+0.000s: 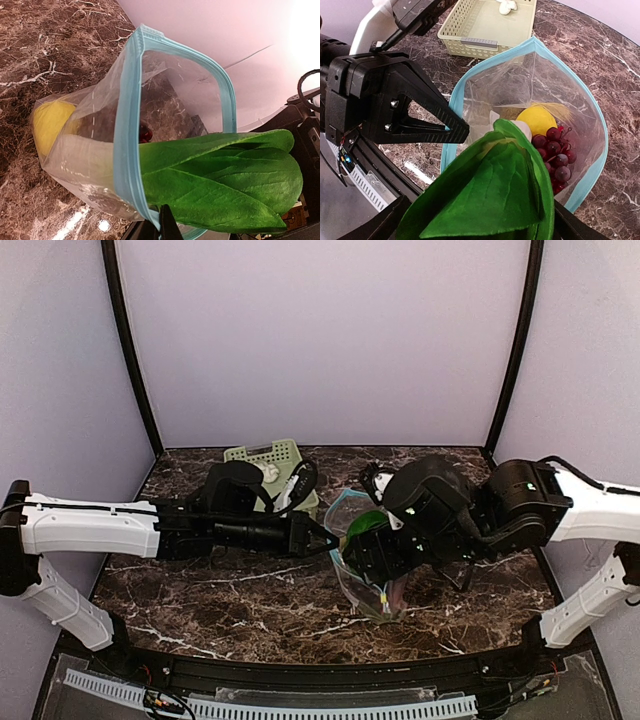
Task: Place the food in the zip-top bag and seal the zipper
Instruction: Adjust the fake vegetable in the zipper food storage bag.
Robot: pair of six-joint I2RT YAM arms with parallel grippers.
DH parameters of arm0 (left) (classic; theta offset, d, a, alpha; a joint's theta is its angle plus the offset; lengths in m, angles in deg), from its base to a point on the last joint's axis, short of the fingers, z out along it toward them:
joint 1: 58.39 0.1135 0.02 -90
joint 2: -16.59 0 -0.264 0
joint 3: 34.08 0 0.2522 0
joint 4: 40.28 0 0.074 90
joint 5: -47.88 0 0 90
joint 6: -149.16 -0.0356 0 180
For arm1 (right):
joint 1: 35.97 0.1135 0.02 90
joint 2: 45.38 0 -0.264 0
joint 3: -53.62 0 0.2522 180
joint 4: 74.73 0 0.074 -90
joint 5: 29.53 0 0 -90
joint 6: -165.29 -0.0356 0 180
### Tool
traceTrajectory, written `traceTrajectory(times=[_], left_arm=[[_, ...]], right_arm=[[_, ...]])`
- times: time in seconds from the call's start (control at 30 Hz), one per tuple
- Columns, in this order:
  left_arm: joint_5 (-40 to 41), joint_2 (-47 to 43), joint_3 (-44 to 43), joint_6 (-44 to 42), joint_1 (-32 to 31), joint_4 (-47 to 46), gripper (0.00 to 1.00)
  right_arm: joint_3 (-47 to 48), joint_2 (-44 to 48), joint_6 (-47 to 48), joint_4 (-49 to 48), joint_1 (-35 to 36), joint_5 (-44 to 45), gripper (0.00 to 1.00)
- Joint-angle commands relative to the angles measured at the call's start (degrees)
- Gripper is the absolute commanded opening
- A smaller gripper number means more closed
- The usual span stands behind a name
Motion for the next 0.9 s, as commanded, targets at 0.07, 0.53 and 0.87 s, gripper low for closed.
traceTrajectory(times=[0.07, 0.53, 0.87], left_arm=[[-0.51, -2.84, -2.13, -1.68, -0.07, -0.46, 0.01], [-6.78, -0.98, -4.36, -4.27, -0.09, -2.65, 0.01], [-8.75, 0.76, -6.05, -5.10, -0.08, -2.90, 0.01]], right_arm=[[2.04, -2.62, -2.67, 2.94, 0.80, 3.41, 0.84], [9.58, -6.11, 2.48, 2.79, -0.09, 10.75, 0.00], [2.43, -7.81, 3.17, -1.22, -7.42, -0.66, 0.00]])
